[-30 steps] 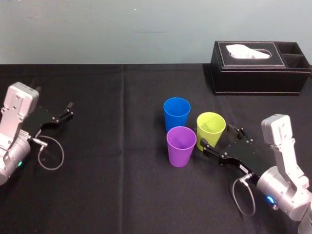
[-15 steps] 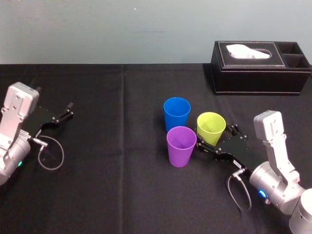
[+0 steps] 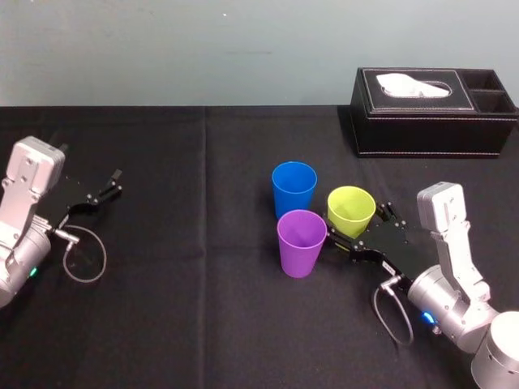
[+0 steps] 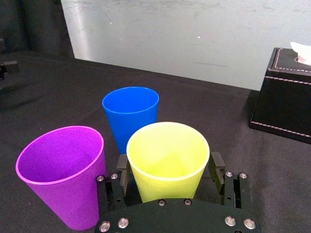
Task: Stack the three plastic cups sequentially using one hand.
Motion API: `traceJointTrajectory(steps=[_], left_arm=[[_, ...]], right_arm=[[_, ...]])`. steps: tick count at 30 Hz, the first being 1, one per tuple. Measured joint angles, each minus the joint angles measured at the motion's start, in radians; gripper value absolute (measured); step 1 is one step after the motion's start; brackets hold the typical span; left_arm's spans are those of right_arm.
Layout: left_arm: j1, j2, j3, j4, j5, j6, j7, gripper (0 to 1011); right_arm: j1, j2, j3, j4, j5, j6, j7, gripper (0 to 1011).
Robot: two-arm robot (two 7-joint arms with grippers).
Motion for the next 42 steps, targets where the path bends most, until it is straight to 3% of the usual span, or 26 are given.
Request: traceJointTrajectory(steps=[14,25,28,36,42], left_arm=[[0.0,0.0,0.0,0.0,0.0,0.0,0.0,1011],[0.0,0.0,0.0,0.0,0.0,0.0,0.0,1011],[0.0,0.0,0.0,0.0,0.0,0.0,0.0,1011],[0.0,0.0,0.0,0.0,0.0,0.0,0.0,1011],[0.0,0.0,0.0,0.0,0.0,0.0,0.0,1011]], right_arm=[[0.01,-0.037,0.022,0.019,-0.038,-0.01,-0.001,1003],[0.009,-0.034,0.02,0.018,-0.037,-0.009,-0.001,1003],[0.009,-0.033,0.02,0.017,-0.036,-0.008,-0.001,973],[0.008,-0.033,0.019,0.016,-0.034,-0.008,-0.001,781],[0.008,-0.032,0.018,0.016,-0.034,-0.008,-0.001,750]])
